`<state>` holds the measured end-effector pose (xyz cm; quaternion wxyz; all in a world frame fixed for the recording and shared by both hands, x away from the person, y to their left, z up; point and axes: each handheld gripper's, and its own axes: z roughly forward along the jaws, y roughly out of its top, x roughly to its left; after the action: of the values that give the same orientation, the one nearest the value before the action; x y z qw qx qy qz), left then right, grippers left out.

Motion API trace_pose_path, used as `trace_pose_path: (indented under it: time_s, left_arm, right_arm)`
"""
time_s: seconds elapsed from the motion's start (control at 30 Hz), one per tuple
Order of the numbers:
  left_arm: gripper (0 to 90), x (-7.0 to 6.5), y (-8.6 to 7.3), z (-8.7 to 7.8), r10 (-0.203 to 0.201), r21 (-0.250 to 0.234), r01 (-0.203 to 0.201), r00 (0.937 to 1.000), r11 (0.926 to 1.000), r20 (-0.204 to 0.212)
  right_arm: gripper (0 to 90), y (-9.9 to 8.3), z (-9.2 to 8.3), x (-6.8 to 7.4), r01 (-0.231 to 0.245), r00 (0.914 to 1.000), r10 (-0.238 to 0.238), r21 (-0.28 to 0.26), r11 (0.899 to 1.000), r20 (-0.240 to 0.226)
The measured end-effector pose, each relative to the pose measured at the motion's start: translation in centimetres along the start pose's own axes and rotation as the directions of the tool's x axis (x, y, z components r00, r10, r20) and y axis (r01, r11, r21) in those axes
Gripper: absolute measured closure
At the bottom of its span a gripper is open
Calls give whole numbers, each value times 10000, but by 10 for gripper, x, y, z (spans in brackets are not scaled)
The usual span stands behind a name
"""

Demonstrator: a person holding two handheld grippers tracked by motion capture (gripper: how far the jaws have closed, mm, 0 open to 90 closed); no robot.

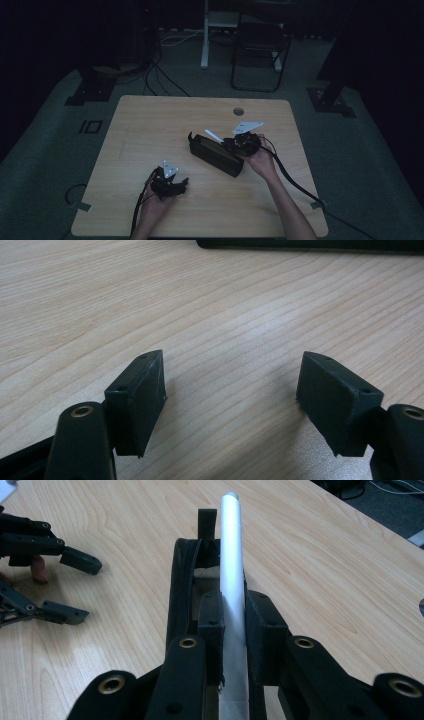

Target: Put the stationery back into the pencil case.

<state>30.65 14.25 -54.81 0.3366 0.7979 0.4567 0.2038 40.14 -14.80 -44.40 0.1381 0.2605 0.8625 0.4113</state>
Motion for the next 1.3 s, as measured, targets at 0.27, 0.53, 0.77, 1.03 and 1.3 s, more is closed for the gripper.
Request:
trace_pose_path:
  time_s: [0.27, 0.53, 0.77, 1.03, 1.3]
  left_arm:
    - [282, 0, 0, 0, 5, 1, -5, 10000, 10000, -3]
    - [282, 0, 0, 0, 17, -4, -17, 10000, 10000, -7]
    - [282, 0, 0, 0, 18, -8, -18, 10000, 10000, -10]
    - [282, 0, 0, 0, 18, -4, -18, 10000, 10000, -10]
    - [282, 0, 0, 0, 13, -8, -13, 10000, 10000, -11]
  right_arm:
    - [786, -1, 2, 1, 55, 10000, -55, 75, 10000, -45]
    - [786, -2, 6, 3, 93, 9999, -91, 179, 9998, -117]
    - [786, -3, 9, 5, 135, 9998, -131, 251, 9996, -147]
    - [786, -4, 12, 6, 137, 9998, -132, 314, 9994, -161]
    - [786, -5, 15, 7, 188, 9998, -183, 387, 9991, -124]
